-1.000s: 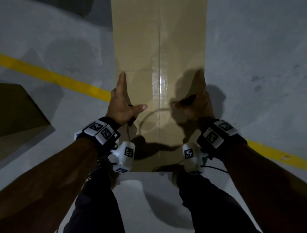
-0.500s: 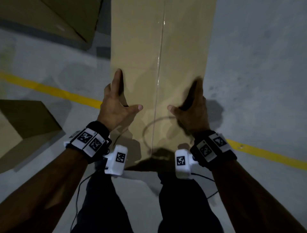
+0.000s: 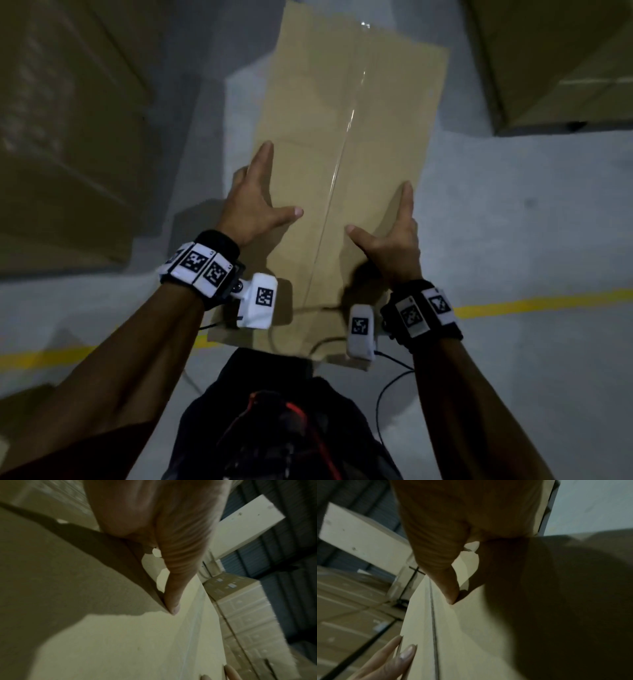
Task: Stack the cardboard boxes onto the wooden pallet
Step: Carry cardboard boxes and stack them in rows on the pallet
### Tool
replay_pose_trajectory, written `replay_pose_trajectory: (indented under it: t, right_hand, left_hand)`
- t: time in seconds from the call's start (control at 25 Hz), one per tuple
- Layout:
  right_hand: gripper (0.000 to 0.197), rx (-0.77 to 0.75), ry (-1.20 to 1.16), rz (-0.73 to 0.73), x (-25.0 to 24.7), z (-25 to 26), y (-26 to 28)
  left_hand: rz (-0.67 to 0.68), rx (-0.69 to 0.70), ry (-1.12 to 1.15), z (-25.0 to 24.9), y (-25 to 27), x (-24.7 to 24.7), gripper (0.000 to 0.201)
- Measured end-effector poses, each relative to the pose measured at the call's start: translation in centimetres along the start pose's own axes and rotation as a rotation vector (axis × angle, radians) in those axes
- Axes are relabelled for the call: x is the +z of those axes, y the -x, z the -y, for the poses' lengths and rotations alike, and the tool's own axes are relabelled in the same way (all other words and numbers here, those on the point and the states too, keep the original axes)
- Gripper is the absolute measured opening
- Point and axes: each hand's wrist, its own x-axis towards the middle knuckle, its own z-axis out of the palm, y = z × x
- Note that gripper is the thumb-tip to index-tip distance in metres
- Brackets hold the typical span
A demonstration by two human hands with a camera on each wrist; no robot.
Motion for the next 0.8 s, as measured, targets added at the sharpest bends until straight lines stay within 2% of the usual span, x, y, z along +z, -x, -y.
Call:
replay_pose_trajectory:
  t: [0.44,0.64,0.8]
  right_hand:
    - [0.114,0.133,-0.123,-0.469,-15.1,8.2,-12.8]
    - [0.115,0.186,-0.180,-0.619,-22.2,8.1,-16.4]
    - [0.114,0.237,-0.230,-0.704,-29.2,5.8,-19.2]
  left_hand:
    - [0.225,0.314,-0.029,-22.5,-20.0,4.4,0.107]
    - [0.334,0.424,-0.039,-31.2,-25.2,9.5,0.106]
    - [0.433,0.523,-0.061,-38.4,-27.9,15.9,0.104]
